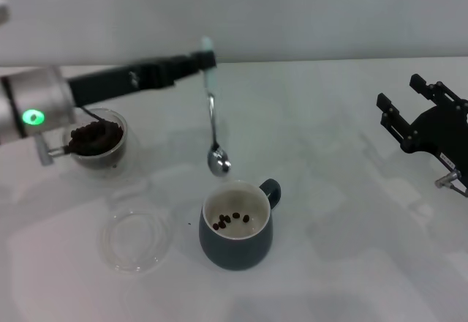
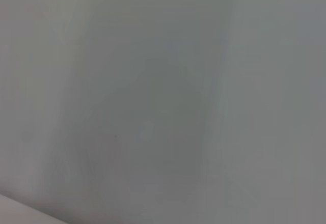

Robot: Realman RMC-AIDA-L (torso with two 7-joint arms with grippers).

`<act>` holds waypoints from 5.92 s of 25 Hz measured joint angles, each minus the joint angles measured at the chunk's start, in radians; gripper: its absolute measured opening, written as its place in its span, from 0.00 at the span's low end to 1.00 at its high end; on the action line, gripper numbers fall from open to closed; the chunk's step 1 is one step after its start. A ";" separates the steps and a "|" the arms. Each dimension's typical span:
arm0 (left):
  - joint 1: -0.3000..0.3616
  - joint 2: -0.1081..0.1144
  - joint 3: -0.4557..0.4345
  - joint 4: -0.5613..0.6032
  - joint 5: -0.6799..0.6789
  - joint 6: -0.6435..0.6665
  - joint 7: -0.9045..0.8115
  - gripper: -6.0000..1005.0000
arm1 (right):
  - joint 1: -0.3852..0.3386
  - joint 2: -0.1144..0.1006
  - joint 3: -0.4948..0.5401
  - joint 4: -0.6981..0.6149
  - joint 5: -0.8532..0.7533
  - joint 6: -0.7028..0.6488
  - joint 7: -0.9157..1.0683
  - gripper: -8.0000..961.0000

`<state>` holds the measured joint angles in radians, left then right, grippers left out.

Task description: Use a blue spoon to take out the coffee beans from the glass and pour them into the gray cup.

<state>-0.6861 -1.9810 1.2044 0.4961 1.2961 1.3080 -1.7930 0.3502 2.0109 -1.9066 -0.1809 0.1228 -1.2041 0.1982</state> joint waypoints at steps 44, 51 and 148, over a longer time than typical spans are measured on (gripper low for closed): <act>0.254 0.011 -0.123 0.023 0.196 -0.101 -0.022 0.13 | 0.001 0.002 0.000 -0.005 0.000 0.000 -0.008 0.66; 0.209 -0.007 -0.121 -0.032 0.243 -0.107 -0.021 0.13 | 0.002 0.002 0.000 -0.010 0.001 0.000 -0.008 0.66; 0.264 -0.111 -0.153 -0.393 -0.595 0.221 1.365 0.18 | 0.038 -0.014 0.210 -0.050 -0.015 -0.177 -0.197 0.66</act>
<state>-0.4220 -2.0921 1.0518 0.1028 0.7014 1.5294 -0.4277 0.3883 1.9968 -1.6964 -0.2309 0.1077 -1.3814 0.0009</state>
